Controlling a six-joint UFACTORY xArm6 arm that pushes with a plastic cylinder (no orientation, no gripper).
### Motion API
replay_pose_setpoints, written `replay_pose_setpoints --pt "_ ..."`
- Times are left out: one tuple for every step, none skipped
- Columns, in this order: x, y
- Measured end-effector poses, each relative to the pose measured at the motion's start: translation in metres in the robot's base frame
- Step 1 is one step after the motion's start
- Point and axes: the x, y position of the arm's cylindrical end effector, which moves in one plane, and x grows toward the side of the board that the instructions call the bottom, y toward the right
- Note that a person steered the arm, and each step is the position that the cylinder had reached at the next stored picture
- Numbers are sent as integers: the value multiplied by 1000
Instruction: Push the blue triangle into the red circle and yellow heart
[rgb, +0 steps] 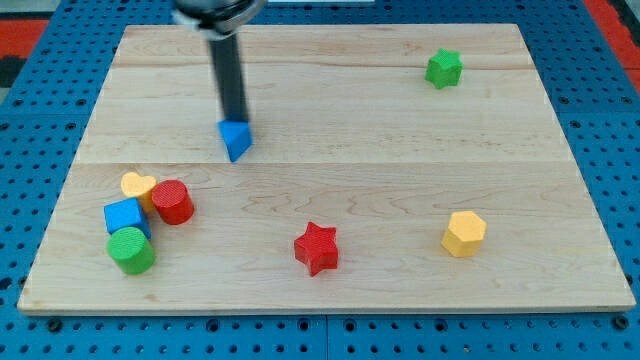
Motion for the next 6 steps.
replay_pose_setpoints --pt "49 -15" --pt "20 16" --pt "32 67" --pt "67 50" --pt "72 3" --pt "65 -19"
